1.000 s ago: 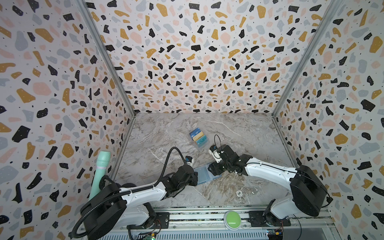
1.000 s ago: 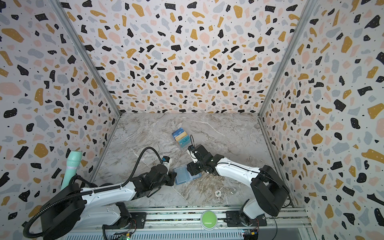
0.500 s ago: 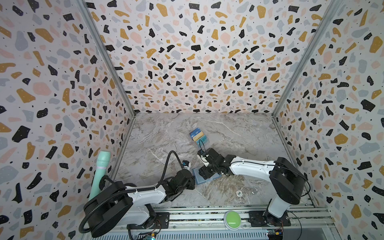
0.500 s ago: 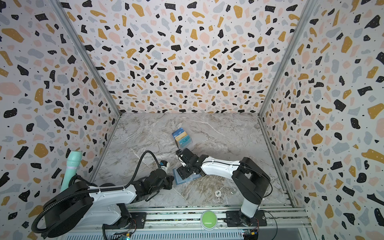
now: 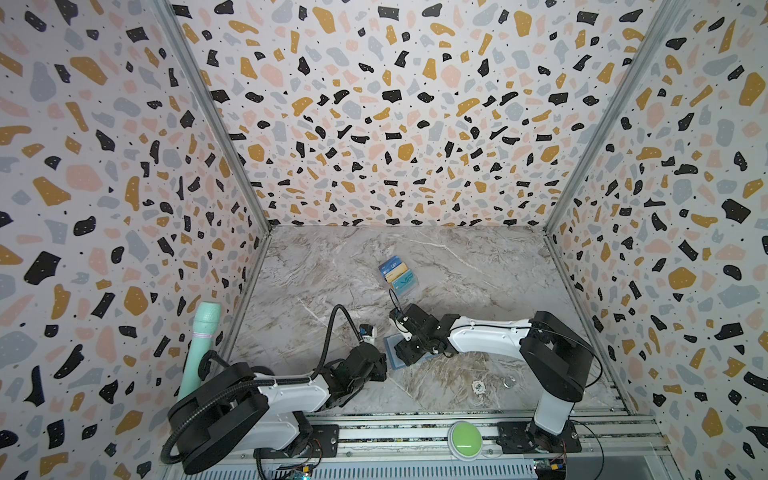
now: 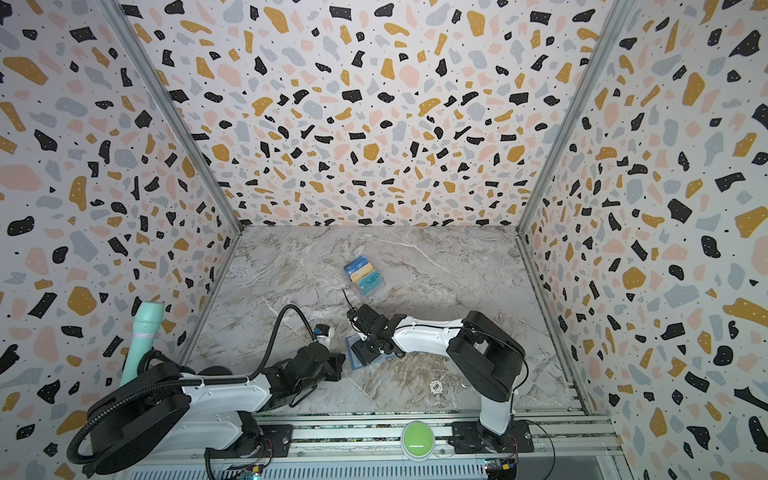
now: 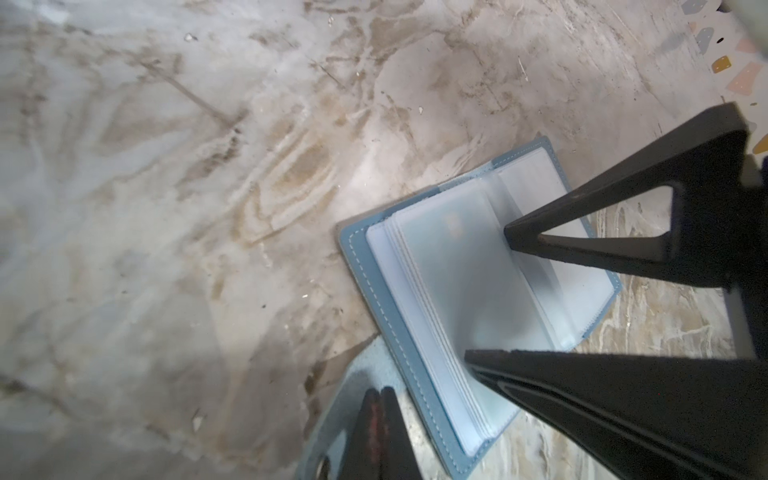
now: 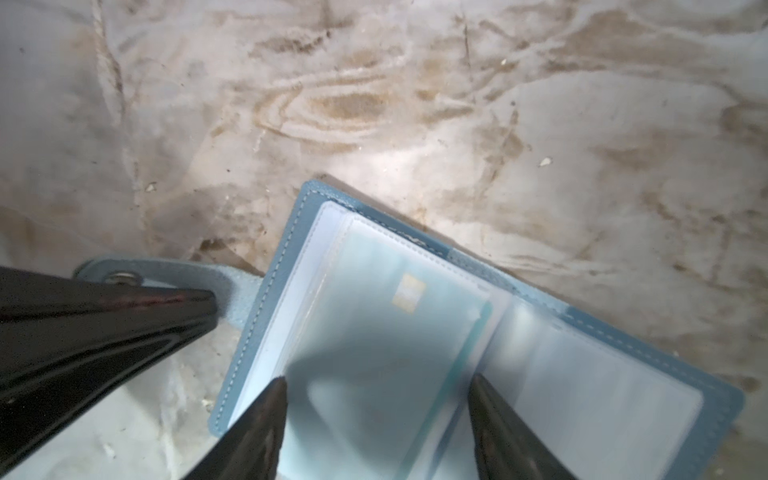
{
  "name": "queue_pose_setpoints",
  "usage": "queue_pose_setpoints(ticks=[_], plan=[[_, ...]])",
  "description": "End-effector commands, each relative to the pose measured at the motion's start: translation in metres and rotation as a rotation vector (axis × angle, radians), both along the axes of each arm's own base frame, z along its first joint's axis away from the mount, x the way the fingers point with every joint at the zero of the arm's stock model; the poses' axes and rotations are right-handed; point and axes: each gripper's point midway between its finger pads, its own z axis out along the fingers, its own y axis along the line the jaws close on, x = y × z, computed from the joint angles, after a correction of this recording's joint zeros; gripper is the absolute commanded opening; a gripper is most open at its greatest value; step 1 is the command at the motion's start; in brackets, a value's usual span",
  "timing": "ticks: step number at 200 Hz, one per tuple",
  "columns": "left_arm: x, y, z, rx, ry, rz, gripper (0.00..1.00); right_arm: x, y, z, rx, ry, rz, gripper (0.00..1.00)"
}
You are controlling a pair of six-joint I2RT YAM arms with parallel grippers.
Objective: Take the credit cards out of the card holder
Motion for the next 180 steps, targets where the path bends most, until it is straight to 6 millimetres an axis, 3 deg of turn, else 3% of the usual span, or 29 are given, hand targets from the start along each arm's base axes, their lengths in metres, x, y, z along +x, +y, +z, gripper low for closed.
queue_pose_setpoints(ticks=[1,50,180], plan=[[0.002,0.003,0.001,-0.006,-0.018,0.023,0.0,0.003,-0.003,0.003,-0.028,-0.015,-0.022,0.65],[0.004,0.003,0.002,-0.002,-0.024,0.028,0.0,0.005,-0.01,-0.002,-0.063,-0.024,-0.04,0.55],[0.005,0.004,-0.001,0.007,-0.02,0.031,0.0,0.016,-0.034,0.008,-0.155,-0.099,-0.101,0.45]])
